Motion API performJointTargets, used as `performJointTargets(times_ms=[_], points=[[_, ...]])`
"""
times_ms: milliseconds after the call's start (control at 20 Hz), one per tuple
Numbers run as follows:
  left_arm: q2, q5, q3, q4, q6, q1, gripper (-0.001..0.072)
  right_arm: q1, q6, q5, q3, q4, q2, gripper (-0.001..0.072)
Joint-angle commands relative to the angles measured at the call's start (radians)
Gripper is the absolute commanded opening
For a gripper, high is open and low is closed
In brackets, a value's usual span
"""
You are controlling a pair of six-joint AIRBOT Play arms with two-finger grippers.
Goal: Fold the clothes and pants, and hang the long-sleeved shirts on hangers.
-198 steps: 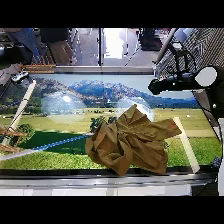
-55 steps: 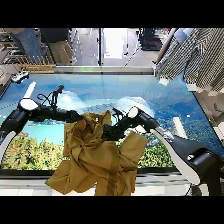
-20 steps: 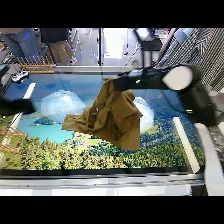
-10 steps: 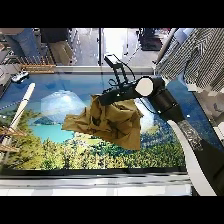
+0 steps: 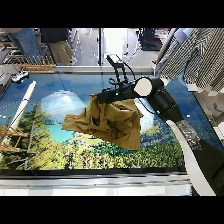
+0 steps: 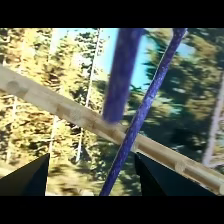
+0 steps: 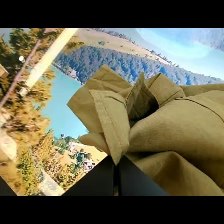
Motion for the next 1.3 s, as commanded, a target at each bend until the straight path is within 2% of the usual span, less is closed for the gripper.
performJointTargets(times_ms=[0,50,100,350,400,450,550,650,750,800,850,900,950,1000,1100,1250], points=[[-0.052,-0.018,0.034,-0.007,0.020,-0.005,0.0339,0.001,0.021,-0.005,0.000,-0.002,0.000,0.0026],[-0.052,-0.023,0.035,-0.007,0.020,-0.004,0.0153,0.001,0.021,-0.005,0.000,-0.003,0.000,0.0026],[-0.051,-0.029,0.035,-0.008,0.020,-0.005,0.0125,0.001,0.021,-0.005,0.000,-0.006,0.000,0.0026],[-0.014,-0.079,0.042,-0.008,0.021,-0.005,0.0120,0.001,0.021,-0.004,0.003,-0.006,0.002,0.0026],[0.006,-0.090,0.051,-0.008,0.021,-0.005,0.0096,0.001,0.021,-0.004,0.003,-0.003,0.004,0.0026],[0.034,-0.103,0.063,-0.008,0.029,-0.005,0.0011,0.001,0.021,-0.003,0.003,-0.004,0.008,0.0026],[0.100,-0.116,0.088,-0.036,0.056,-0.006,0.0014,0.001,0.021,-0.003,0.003,-0.004,0.018,0.0027],[0.187,-0.126,0.117,-0.137,0.057,-0.006,0.0014,0.001,0.020,-0.003,0.003,-0.005,0.027,0.0027],[0.296,-0.113,0.128,-0.354,0.058,-0.005,0.0014,0.001,0.018,-0.006,0.003,-0.020,0.037,0.0027],[0.352,-0.111,0.128,-0.531,0.060,-0.005,0.0014,0.001,0.016,-0.010,0.003,-0.047,0.041,0.0026],[0.393,-0.126,0.127,-0.716,0.101,-0.012,0.0014,0.001,0.016,-0.018,0.003,-0.091,0.042,0.0026],[0.422,-0.156,0.127,-0.890,0.197,-0.027,0.0014,-0.001,0.017,-0.035,0.003,-0.148,0.042,0.0026],[0.440,-0.208,0.127,-1.028,0.284,-0.059,0.0014,-0.004,0.018,-0.053,0.003,-0.196,0.042,0.0026],[0.447,-0.270,0.127,-1.093,0.324,-0.101,0.0014,-0.014,0.021,-0.076,0.003,-0.233,0.043,0.0026],[0.446,-0.404,0.110,-1.075,0.327,-0.206,0.0014,-0.054,0.072,-0.126,0.003,-0.266,0.043,0.0026],[0.446,-0.527,0.018,-0.888,0.327,-0.389,0.0012,-0.155,0.224,-0.175,0.003,-0.301,0.043,0.0025]])
